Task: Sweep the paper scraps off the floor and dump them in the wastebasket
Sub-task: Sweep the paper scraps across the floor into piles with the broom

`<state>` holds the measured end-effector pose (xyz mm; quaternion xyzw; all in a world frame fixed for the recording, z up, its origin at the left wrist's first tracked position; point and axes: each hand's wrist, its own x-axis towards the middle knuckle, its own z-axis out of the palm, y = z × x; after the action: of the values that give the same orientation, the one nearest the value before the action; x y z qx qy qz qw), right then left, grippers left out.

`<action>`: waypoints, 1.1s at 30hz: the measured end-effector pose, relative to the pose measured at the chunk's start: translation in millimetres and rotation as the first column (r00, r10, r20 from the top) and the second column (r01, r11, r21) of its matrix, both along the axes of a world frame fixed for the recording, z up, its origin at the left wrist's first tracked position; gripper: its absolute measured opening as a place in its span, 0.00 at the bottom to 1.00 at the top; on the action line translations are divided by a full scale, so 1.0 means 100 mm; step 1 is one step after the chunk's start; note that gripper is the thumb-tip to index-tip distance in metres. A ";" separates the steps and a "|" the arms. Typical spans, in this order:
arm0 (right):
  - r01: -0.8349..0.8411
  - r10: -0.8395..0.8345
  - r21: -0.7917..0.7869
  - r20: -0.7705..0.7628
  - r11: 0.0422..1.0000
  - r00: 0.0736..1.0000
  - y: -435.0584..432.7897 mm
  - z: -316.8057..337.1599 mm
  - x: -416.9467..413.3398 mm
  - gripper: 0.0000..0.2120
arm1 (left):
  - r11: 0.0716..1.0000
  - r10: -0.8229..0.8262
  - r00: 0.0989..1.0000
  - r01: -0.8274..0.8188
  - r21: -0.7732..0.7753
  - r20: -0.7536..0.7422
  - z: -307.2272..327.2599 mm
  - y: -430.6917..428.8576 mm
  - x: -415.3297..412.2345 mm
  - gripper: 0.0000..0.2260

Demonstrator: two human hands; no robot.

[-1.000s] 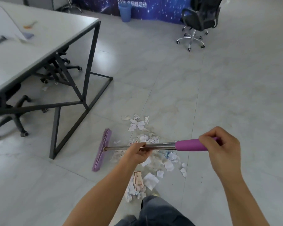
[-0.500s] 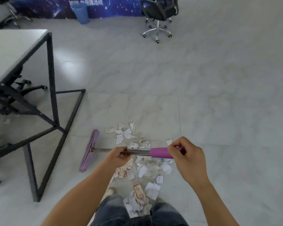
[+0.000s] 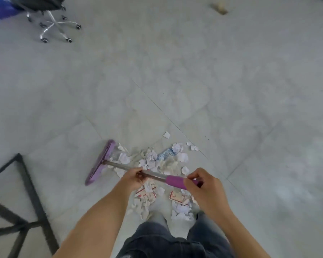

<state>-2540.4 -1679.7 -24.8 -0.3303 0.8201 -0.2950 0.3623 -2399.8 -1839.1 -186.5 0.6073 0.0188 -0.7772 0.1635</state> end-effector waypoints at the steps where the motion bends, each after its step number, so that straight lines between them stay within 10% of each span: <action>1: 0.075 -0.075 -0.005 -0.008 0.997 0.997 0.07 0.05 0.03 0.10 | 0.999 -0.041 0.999 0.041 0.002 -0.023 0.05 0.06 -0.04 0.06; 11: 0.609 -0.616 -0.095 -0.109 0.788 0.780 1.52 0.57 0.09 0.10 | 0.877 -0.452 0.880 0.469 0.107 -0.147 0.36 1.33 -0.71 0.11; 20: 0.772 -0.779 -0.203 0.060 0.602 0.624 3.08 0.80 0.47 0.16 | 0.787 -0.585 0.785 0.610 0.091 -0.202 0.57 2.71 -0.75 0.10; 33: 0.701 -0.698 -0.038 0.064 0.712 0.713 1.98 0.14 0.94 0.07 | 0.630 -0.763 0.629 0.775 -0.046 0.145 0.20 1.35 -0.87 0.06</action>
<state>-2446.5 -1481.2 -10.5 0.0008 0.8666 -0.4416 0.2324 -2486.7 -1703.7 -166.1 0.5902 -0.2918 -0.7372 -0.1518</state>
